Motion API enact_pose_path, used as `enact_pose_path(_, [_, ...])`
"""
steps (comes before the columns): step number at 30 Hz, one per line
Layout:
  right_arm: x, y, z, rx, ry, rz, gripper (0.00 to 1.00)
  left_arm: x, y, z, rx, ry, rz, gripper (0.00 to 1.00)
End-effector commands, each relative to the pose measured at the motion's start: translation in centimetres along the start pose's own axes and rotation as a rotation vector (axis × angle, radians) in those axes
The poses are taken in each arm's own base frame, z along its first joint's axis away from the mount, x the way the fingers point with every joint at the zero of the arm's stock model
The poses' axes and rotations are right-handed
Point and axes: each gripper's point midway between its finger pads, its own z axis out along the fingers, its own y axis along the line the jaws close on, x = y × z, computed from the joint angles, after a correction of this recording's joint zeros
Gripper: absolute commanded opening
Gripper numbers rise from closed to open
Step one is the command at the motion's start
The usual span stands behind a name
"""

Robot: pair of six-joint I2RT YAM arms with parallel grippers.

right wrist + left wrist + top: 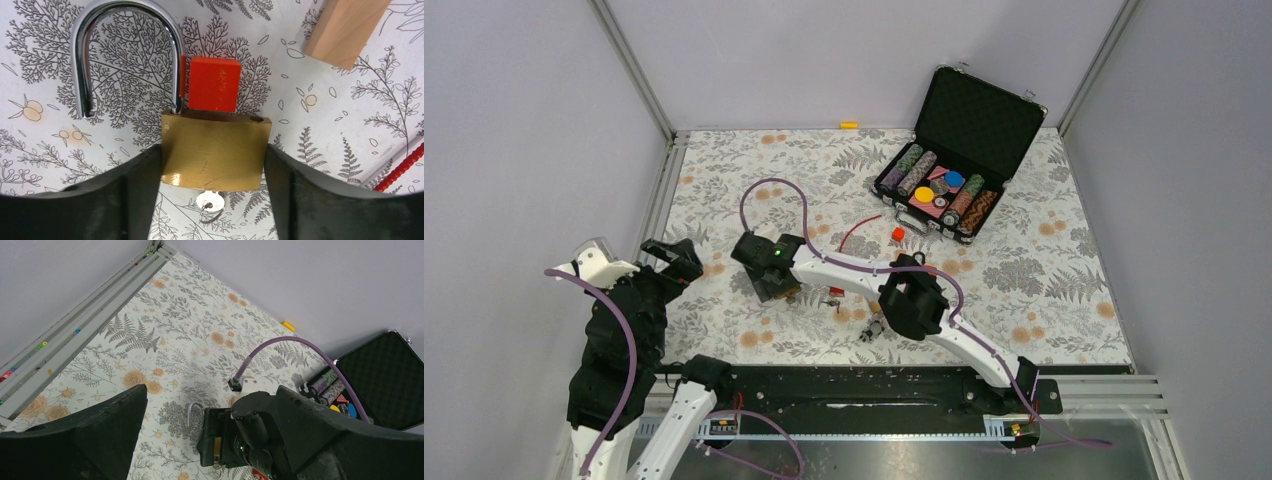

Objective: Lock with the key
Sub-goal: Pick up the lock from the center of the board.

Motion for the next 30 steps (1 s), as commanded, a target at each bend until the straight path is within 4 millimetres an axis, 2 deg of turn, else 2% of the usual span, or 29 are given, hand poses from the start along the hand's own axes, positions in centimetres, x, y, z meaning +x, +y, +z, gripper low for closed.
enact_pose_path(1, [0.9, -0.9, 1.6, 0.038, 0.037, 0.07, 0.7, -0.3, -0.2, 0.3, -0.003, -0.005, 0.008, 0.99])
enact_pose_path(4, [0.4, -1.3, 1.1, 0.055, 0.014, 0.077, 0.58, 0.0, -0.4, 0.4, 0.001, 0.004, 0.01, 0.99])
enact_pose_path(8, [-1.9, -1.6, -1.3, 0.016, -0.05, 0.104, 0.56, 0.7, -1.0, 0.7, 0.026, 0.043, 0.019, 0.99])
enact_pose_path(14, [-7.7, -1.6, -8.9, -0.282, -0.186, 0.315, 0.56, 1.8, -2.2, 1.0, 0.076, 0.105, 0.038, 0.99])
enact_pose_path(17, [-10.3, -2.1, -13.4, -0.458, -0.261, 0.453, 0.56, 2.1, -3.0, 0.9, 0.118, 0.124, 0.039, 0.99])
enact_pose_path(18, [-11.0, -2.4, -15.3, -0.504, -0.291, 0.484, 0.56, 2.2, -3.5, 0.9, 0.144, 0.125, 0.038, 0.99])
enact_pose_path(21, [-12.1, -3.2, -18.6, -0.6, -0.337, 0.561, 0.56, 2.7, -5.9, 0.5, 0.288, 0.148, 0.046, 0.99])
enact_pose_path(25, [-13.4, -3.6, -22.4, -0.72, -0.398, 0.66, 0.55, 3.7, -9.0, -0.3, 0.465, 0.202, 0.057, 0.99])
enact_pose_path(30, [-14.9, -3.8, -26.8, -0.869, -0.473, 0.79, 0.55, 6.1, -12.4, -1.3, 0.674, 0.32, 0.064, 0.98])
